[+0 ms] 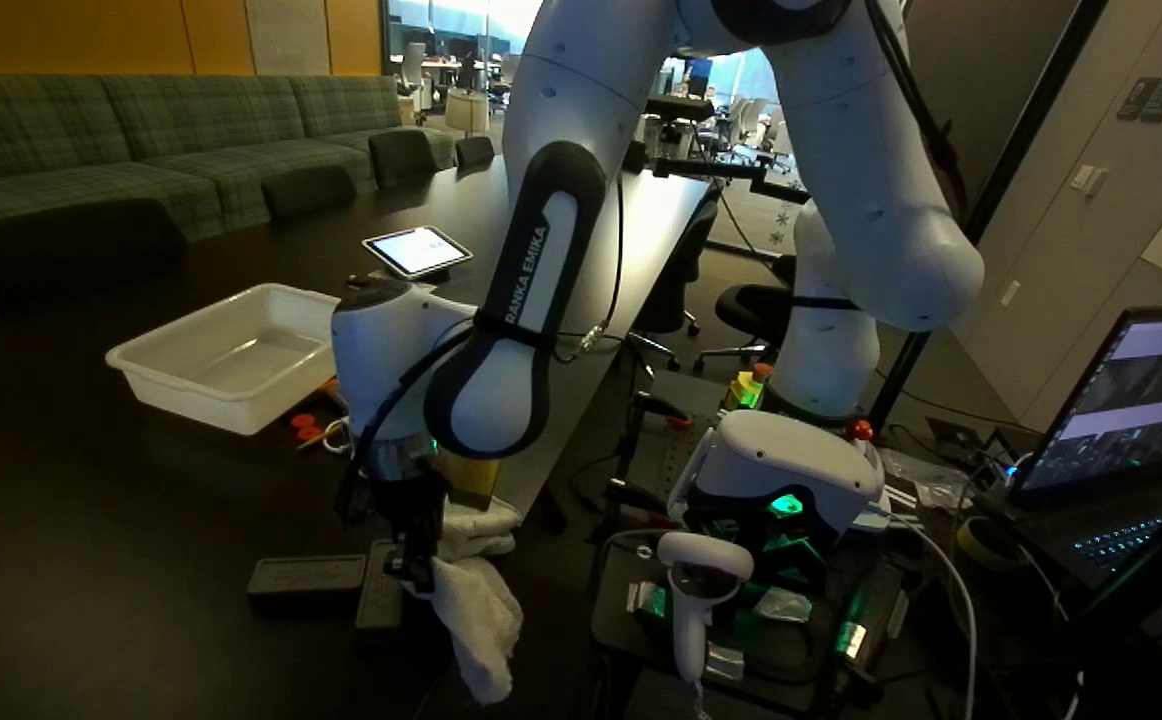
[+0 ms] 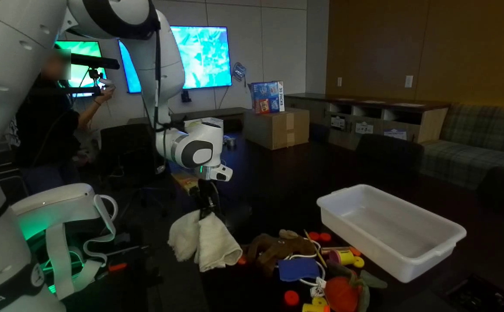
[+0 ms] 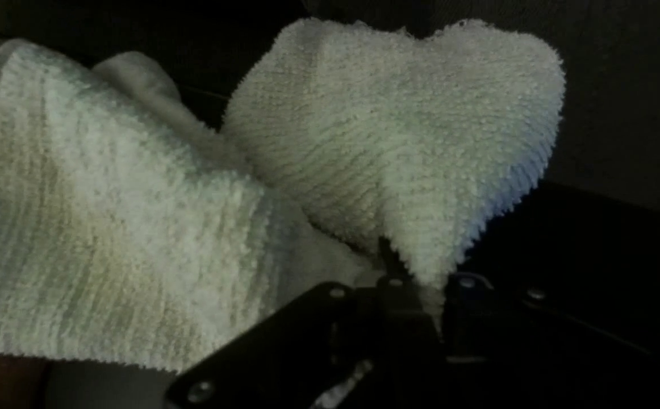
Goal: Pick up the towel from the table, sweep the objects to the left and put the towel in the plastic container.
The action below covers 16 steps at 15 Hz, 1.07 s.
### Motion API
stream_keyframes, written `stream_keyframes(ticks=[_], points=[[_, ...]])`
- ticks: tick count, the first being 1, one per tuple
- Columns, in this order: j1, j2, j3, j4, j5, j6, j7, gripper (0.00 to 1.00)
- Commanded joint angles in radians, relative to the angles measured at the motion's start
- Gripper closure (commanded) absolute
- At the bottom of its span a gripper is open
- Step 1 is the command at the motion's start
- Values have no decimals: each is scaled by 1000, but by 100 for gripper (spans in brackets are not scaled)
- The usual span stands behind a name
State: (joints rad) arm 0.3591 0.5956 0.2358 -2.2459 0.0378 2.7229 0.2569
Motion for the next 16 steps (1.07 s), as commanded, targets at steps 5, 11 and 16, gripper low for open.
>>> stream_keyframes(ticks=[5,11,16], points=[[-373,-331,181,-213,248,-131,-487,94],[-472,-564,-14,-270,342,-265,-676,94],[-520,-650,-260,-205,135,-313,-631,94]])
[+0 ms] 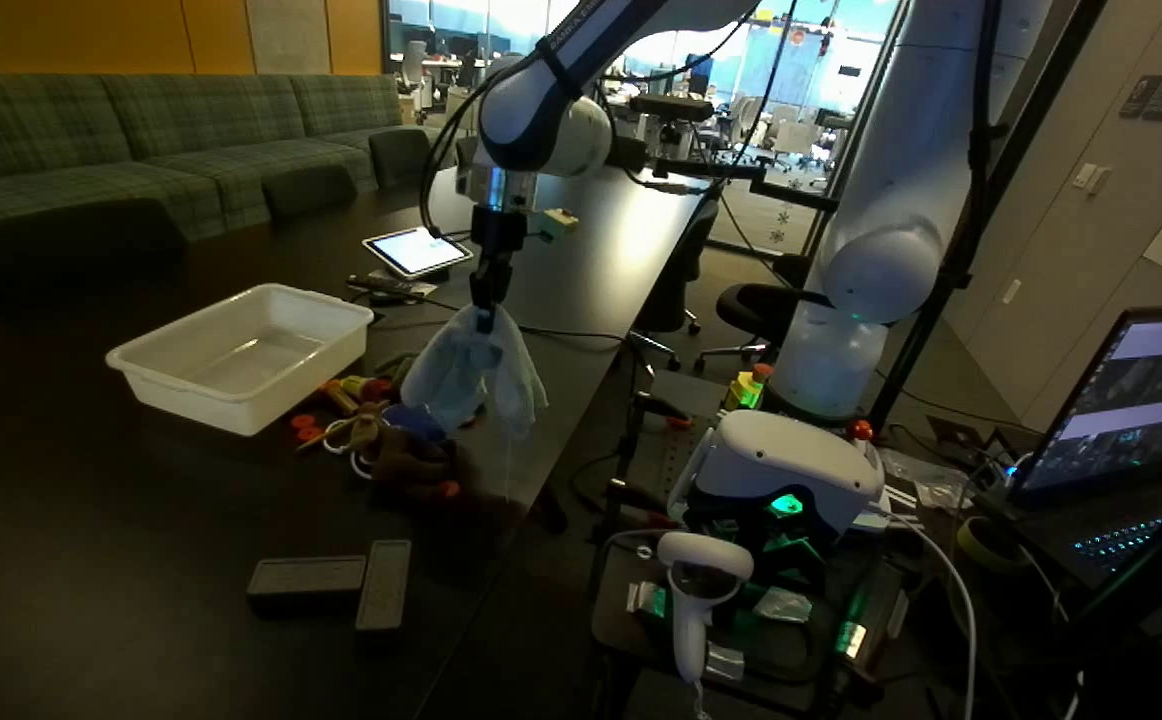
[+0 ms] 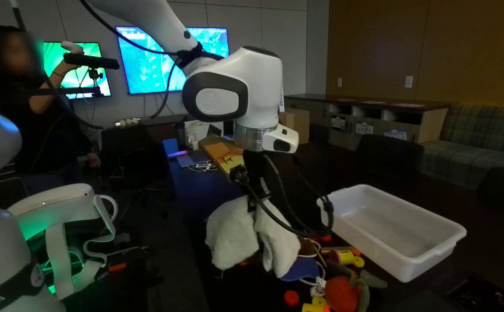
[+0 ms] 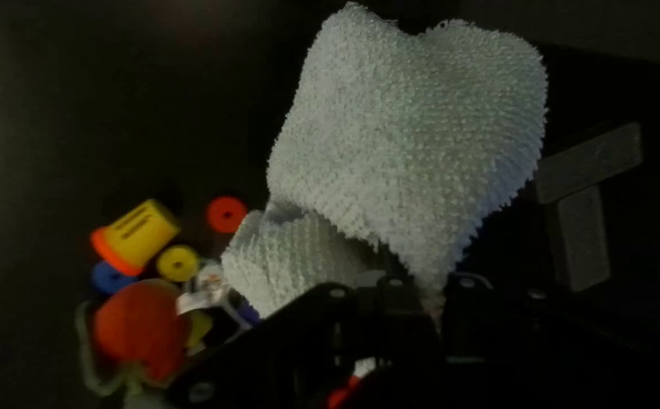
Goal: Pick up the towel from the table, sweep the objects to the left and put the towel in the plastic container.
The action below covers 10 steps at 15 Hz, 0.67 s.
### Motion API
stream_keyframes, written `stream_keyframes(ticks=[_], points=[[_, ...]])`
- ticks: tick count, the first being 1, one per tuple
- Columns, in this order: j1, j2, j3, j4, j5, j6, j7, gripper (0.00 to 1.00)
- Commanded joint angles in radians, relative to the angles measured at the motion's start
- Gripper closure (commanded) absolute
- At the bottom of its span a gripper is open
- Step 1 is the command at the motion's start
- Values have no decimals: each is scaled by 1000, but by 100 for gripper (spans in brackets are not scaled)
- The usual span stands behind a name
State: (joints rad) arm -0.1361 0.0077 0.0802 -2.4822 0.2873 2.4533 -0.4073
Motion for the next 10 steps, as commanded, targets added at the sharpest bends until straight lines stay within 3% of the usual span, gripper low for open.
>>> stream_keyframes(ticks=[1,5,10], points=[[-40,-55,-143,70,-170,-46,56,94],[-74,46,-233,200,-333,87,200,94],[-52,296,-289,380,-565,237,431,94]])
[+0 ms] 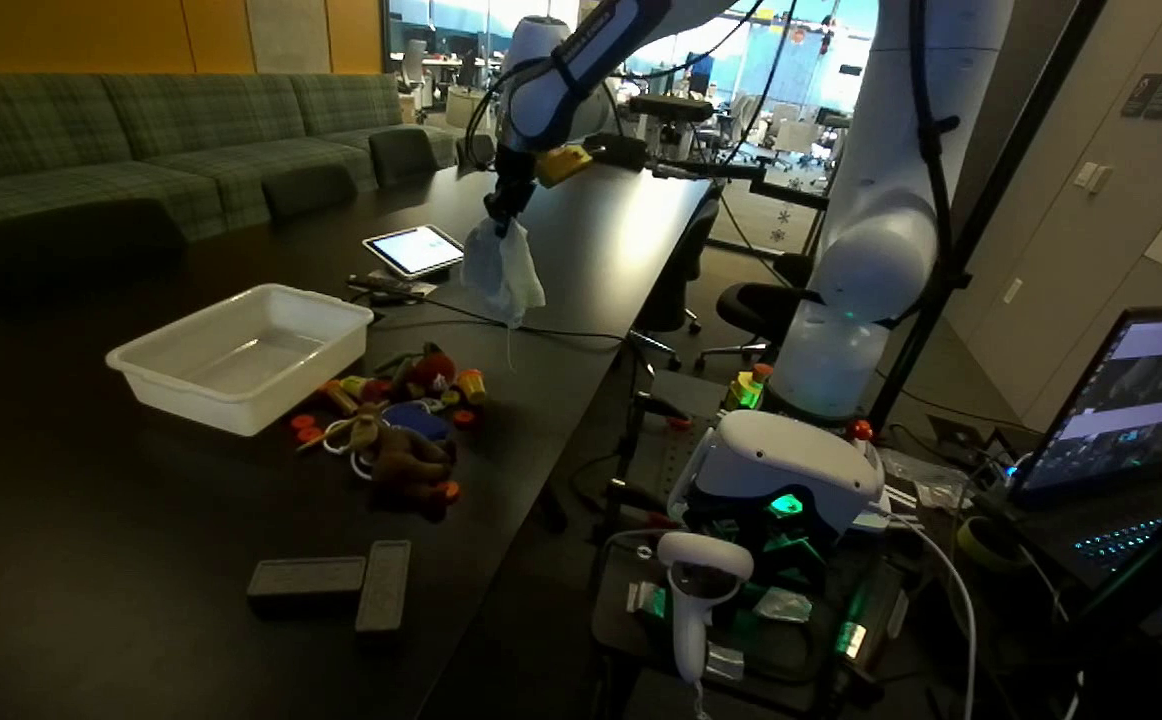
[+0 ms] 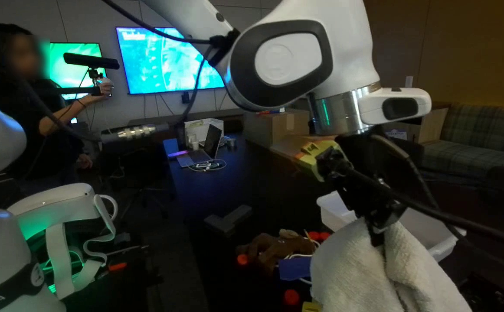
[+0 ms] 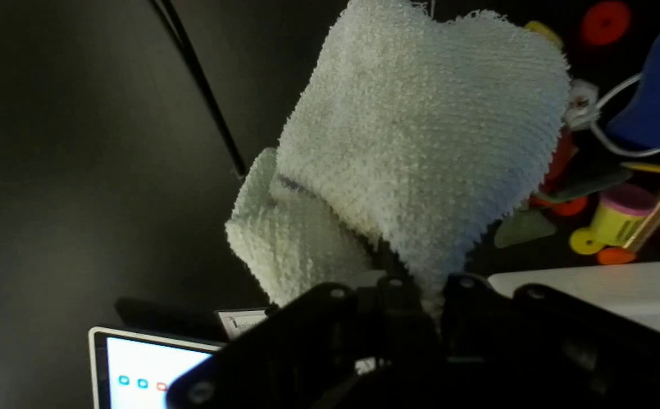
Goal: Pick up the towel from the table, sweep the objects to the left and put the towel in the plastic container.
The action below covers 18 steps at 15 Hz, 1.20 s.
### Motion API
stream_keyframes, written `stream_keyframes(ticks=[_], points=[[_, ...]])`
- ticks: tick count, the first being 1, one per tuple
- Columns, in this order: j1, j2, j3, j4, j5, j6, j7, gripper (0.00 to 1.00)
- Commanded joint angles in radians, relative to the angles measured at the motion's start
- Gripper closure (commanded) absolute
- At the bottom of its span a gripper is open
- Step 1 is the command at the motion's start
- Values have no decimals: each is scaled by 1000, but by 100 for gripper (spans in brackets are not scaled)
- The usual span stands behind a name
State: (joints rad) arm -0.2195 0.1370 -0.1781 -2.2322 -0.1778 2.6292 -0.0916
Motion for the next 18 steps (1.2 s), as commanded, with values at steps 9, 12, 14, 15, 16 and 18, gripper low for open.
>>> stream_keyframes(ticks=[9,12,14,15,16,18], points=[[149,646,-137,405,-221,66,176,94],[164,710,-153,414,-240,52,134,94],[165,725,-147,386,-253,44,89,94],[175,732,-155,371,-267,49,85,94],[173,728,-146,354,-270,40,64,94],[196,730,-154,323,-285,39,60,94]])
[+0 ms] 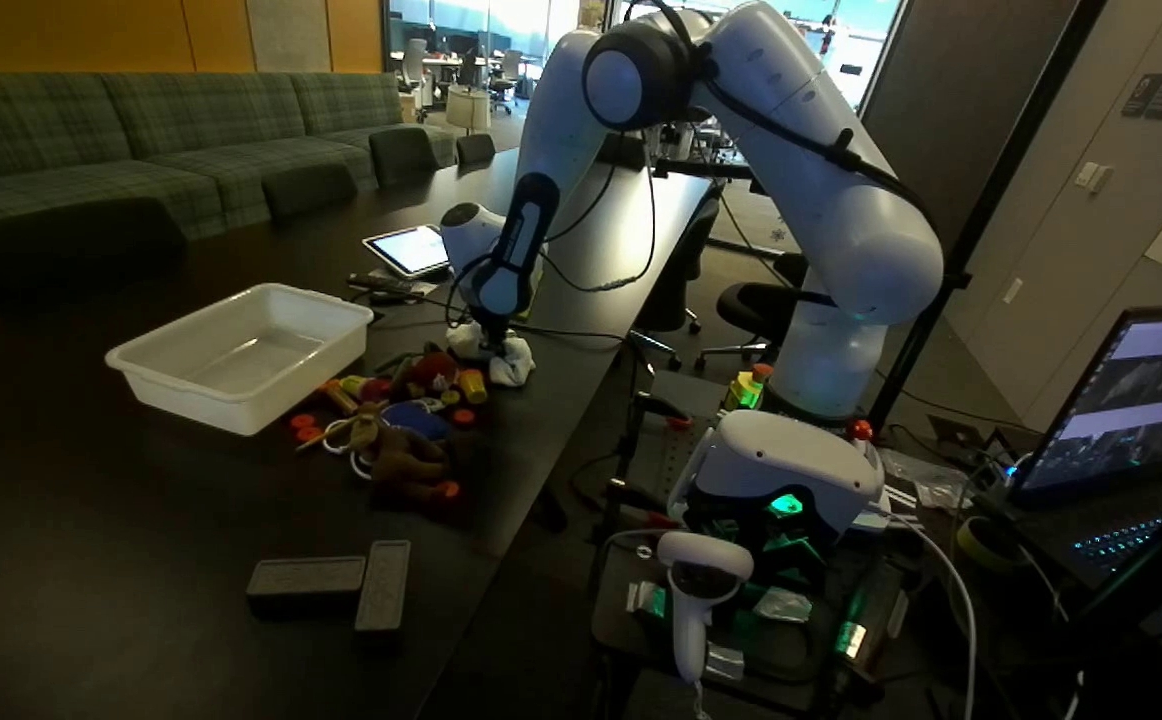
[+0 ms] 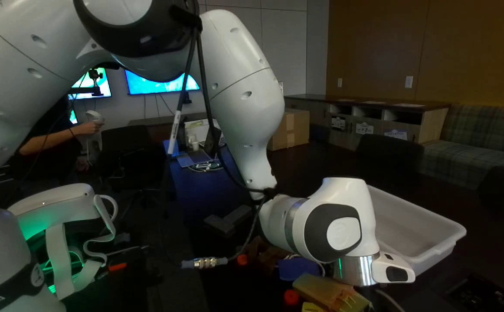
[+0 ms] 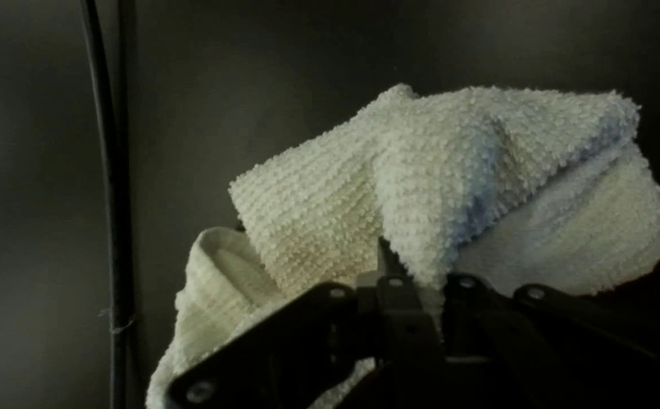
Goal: Pick up the towel from the table, sweep the objects to the left and put the towel in the plastic container.
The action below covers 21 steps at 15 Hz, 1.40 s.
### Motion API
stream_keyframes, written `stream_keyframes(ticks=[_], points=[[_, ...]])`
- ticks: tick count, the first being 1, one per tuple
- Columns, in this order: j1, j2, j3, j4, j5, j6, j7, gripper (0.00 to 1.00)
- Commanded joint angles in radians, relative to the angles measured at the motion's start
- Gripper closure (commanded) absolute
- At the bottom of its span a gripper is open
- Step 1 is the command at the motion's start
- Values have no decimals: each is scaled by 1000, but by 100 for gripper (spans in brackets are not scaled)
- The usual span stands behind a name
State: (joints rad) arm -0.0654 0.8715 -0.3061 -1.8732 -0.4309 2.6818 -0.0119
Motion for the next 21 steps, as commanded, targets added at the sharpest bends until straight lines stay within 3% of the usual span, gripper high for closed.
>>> stream_keyframes(ticks=[1,7,12,16,21], points=[[51,-6,-23,-53,-34,-10,-16,94],[112,-39,17,-112,2,-37,35,94],[221,-67,33,-144,32,-98,190,94],[268,-94,113,-151,99,-179,251,94],[323,-86,224,-152,151,-115,295,94]])
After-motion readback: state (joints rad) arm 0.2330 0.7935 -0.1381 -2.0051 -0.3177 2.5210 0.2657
